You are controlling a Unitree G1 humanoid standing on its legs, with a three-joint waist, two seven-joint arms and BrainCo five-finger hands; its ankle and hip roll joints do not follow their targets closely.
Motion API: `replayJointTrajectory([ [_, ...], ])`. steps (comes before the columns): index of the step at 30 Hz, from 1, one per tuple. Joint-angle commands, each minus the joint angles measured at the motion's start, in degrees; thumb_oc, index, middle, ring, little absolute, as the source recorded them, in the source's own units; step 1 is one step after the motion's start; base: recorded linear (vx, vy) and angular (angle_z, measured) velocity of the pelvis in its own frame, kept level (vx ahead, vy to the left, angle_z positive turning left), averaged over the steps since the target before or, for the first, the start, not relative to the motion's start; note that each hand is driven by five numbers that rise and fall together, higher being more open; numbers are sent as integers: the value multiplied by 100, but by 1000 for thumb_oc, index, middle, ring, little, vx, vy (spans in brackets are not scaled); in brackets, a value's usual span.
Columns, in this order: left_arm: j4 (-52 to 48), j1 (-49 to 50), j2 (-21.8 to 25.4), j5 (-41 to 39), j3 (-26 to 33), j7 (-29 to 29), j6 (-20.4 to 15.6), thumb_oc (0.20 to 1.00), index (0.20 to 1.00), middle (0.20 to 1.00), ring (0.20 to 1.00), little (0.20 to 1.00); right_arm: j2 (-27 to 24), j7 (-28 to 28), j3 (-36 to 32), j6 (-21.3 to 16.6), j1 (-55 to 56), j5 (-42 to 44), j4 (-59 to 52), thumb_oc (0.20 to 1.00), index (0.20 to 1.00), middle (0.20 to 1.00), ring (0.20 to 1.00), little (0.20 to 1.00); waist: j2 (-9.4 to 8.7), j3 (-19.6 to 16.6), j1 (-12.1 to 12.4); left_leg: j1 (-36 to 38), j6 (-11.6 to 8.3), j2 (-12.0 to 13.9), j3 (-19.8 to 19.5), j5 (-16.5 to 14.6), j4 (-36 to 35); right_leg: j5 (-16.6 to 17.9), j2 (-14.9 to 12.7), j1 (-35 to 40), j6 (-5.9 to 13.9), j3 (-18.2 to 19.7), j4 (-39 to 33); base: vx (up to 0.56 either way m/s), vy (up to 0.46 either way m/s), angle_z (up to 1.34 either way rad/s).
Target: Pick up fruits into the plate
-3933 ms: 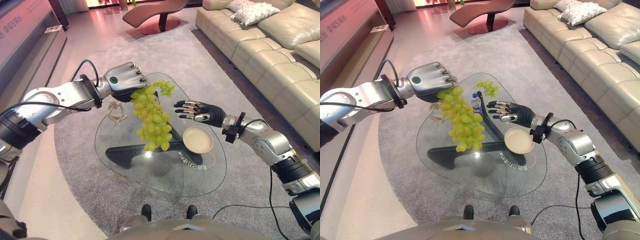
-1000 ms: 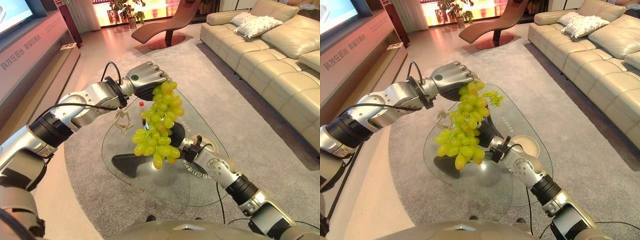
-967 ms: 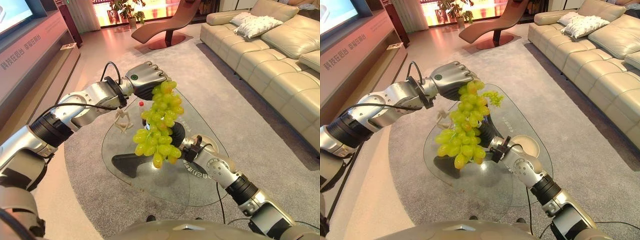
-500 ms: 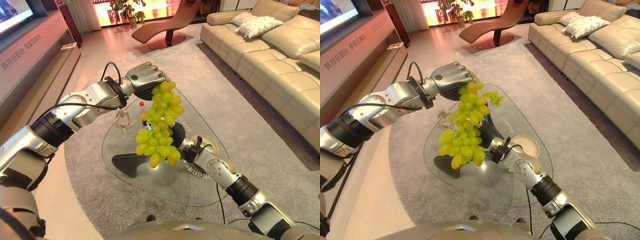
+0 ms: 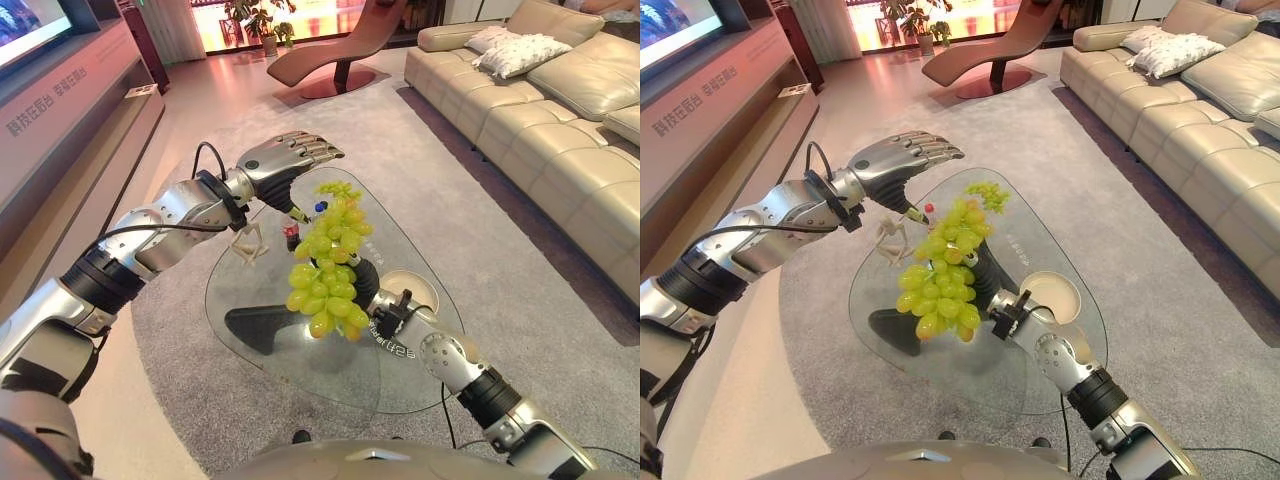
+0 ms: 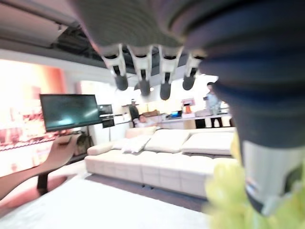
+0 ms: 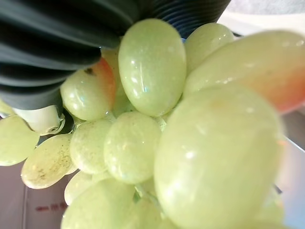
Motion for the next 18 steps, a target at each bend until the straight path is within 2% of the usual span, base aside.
replayJointTrajectory([
  [1, 362, -162, 163, -359, 581, 209, 151, 1000, 1000, 1000, 1000, 1000, 311, 250, -537, -445, -271, 277, -432, 200, 200, 200, 200, 200, -290, 240, 122, 422, 199, -379, 172, -887, 64, -461, 35, 300, 129, -98, 71, 0, 0, 0],
  [7, 549, 1258, -198, -571, 1372, 391, 193, 1000, 1000, 1000, 1000, 1000, 242, 312, -928, -571, 97, 271, -446, 200, 200, 200, 200, 200, -309, 346, 140, 433, 219, -359, 184, -897, 87, -470, 62, 290, 92, -66, 88, 17, -5, -1],
  [9, 750, 1899, -479, -792, 1692, 503, 223, 1000, 1000, 1000, 1000, 1000, 157, 354, -1140, -711, 288, 222, -365, 200, 200, 200, 200, 200, -323, 407, 143, 427, 228, -349, 199, -907, 99, -476, 74, 270, 82, -43, 96, 33, -19, -2],
  [16, 1440, 3180, -1098, -1626, 2088, 638, 350, 1000, 1000, 1000, 1000, 1000, -63, 254, -1685, -973, 680, -105, -155, 200, 200, 200, 200, 200, -324, 620, 92, 394, 243, -307, 273, -908, 149, -467, 105, 185, 62, 37, 147, 22, -25, -5],
  [18, 1784, 3495, -1244, -1905, 2087, 628, 486, 1000, 1000, 1000, 1000, 1000, -185, 52, -1889, -1064, 715, -404, -65, 200, 200, 200, 200, 200, -315, 734, 51, 337, 240, -287, 312, -905, 196, -463, 113, 102, 47, 79, 197, 2, -31, -10],
])
